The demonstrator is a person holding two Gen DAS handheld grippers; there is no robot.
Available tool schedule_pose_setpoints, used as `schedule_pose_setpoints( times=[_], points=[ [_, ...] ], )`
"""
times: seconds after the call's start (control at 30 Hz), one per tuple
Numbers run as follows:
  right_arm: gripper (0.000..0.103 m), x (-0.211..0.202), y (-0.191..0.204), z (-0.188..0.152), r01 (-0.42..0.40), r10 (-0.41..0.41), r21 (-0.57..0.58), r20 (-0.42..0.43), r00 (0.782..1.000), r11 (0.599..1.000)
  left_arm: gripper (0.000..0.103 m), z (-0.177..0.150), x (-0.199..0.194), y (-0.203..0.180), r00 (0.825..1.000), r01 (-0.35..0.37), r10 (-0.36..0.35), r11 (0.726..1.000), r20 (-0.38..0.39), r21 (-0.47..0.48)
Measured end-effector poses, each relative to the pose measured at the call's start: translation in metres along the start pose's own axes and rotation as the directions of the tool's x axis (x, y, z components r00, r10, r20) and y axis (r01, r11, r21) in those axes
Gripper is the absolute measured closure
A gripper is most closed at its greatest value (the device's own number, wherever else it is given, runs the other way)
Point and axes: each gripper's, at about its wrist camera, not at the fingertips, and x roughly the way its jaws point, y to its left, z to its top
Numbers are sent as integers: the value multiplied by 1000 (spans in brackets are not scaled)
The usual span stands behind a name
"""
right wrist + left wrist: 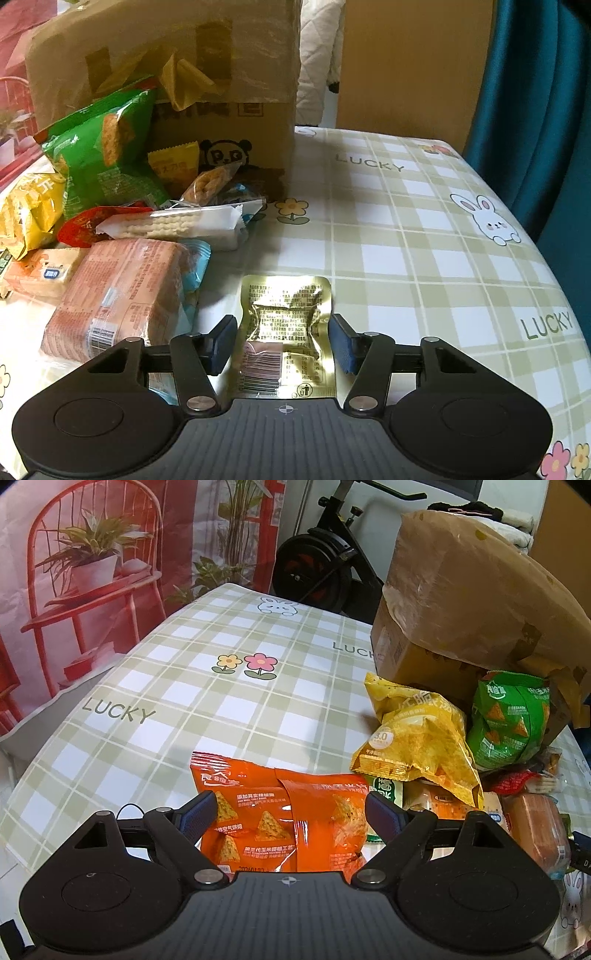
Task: Organize snacks
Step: 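Close the left gripper on the orange chip packets while the right gripper grasps the gold sachet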
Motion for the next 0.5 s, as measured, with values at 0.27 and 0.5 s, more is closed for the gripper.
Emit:
schedule_pose_setpoints(
  times=[0.27,0.5],
  points=[
    [63,-4,-4,3,-33,33,21,29,999,999,11,-5,3,3,1000,-18,18,1000,-23,2],
    [63,-1,-6,3,-43,41,37,40,998,998,9,-8,12,6,998,-27,26,1000,-66,-13]
  ],
)
